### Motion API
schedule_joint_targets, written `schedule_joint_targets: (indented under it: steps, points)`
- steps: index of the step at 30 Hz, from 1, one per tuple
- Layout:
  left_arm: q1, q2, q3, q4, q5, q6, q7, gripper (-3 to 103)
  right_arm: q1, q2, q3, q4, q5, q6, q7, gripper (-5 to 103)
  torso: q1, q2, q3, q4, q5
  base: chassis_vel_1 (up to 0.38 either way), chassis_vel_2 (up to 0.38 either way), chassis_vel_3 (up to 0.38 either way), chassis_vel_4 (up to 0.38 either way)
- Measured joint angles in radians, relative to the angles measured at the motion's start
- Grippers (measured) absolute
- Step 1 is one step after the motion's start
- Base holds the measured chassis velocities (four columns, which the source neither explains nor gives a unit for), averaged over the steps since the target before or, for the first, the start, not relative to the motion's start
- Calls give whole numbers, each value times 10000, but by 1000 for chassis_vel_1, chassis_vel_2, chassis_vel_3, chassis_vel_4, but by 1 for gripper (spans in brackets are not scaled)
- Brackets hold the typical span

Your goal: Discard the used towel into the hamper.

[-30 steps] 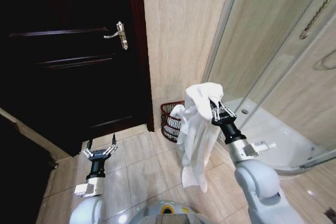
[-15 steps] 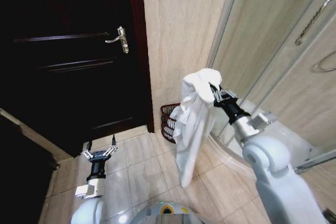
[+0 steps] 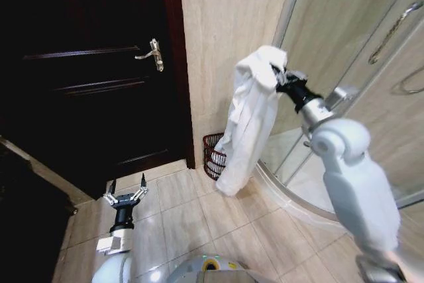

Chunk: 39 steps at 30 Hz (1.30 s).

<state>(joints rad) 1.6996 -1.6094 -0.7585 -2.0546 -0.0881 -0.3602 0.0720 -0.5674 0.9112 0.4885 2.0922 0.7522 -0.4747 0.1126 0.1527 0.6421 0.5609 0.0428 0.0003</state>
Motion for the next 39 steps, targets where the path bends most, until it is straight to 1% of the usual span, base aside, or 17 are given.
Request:
schedule_joint_targets:
  steps: [2,5,8,9,12,13,16,18,21,24,27,31,32,34,36,38,39]
  points:
    - [2,0,7,-13,48,0,0,100,104,-42,-22,-51,57,-8,16,8,8,21,11,0,1,0,0,0,0]
    - [-5,2,117,-121,411,26,11,100,1366,-409,-430,-436,730,-92,230,8,100,230,122,0,-4,0,0,0,0]
    - [-35,3,188,-145,500,88,27,100,1719,-569,-508,-525,875,-93,260,8,132,302,163,4,-5,0,0,0,0]
    - [-102,4,279,-155,568,164,76,100,2022,-826,-566,-602,1013,-83,314,8,169,385,206,-2,-10,0,0,0,0]
    - [-100,4,294,-171,600,184,118,100,2245,-928,-652,-728,1112,-26,328,8,204,465,252,-2,-5,0,0,0,0]
    - [-82,5,289,-192,602,184,133,100,2456,-968,-758,-863,1242,52,264,8,235,536,294,-3,4,0,0,0,0]
    - [-49,6,247,-193,602,144,146,100,2782,-968,-907,-1071,1581,189,77,8,280,637,352,-1,1,0,0,0,0]
    - [32,8,182,-212,588,25,159,100,3224,-967,-1085,-1469,2078,337,-344,8,337,773,427,0,-9,0,0,0,0]
    - [119,9,149,-235,580,-61,164,100,3453,-937,-1206,-1733,2287,343,-539,8,374,855,471,1,-7,0,0,0,0]
    - [235,10,86,-288,595,-205,170,100,3659,-730,-1312,-2428,2384,343,-1260,8,458,1030,566,1,-3,0,0,0,0]
    - [236,11,45,-289,658,-246,171,100,3556,-546,-1370,-2787,2258,376,-1524,8,502,1143,635,0,-4,0,0,0,0]
    - [207,11,36,-279,771,-267,172,100,3501,-227,-1592,-3456,1726,712,-1887,8,564,1289,723,0,2,0,0,0,0]
    - [174,12,46,-272,864,-267,172,100,3752,43,-1832,-3954,1283,1014,-2099,8,608,1382,777,-1,3,0,0,0,0]
    - [160,12,49,-271,889,-265,173,100,3874,134,-1923,-4061,1212,1042,-2099,8,624,1414,792,-1,2,0,0,0,0]
    - [99,11,48,-271,950,-233,175,100,4532,531,-2444,-4389,1137,1005,-1641,8,683,1552,862,0,-13,0,0,0,0]
    - [53,12,45,-285,957,-196,176,100,5079,909,-2804,-4659,1043,926,-1184,8,738,1667,926,2,-7,0,0,0,0]
    - [53,12,45,-285,957,-196,176,100,5079,909,-2804,-4659,1043,926,-1184,8,738,1667,926,2,-7,0,0,0,0]
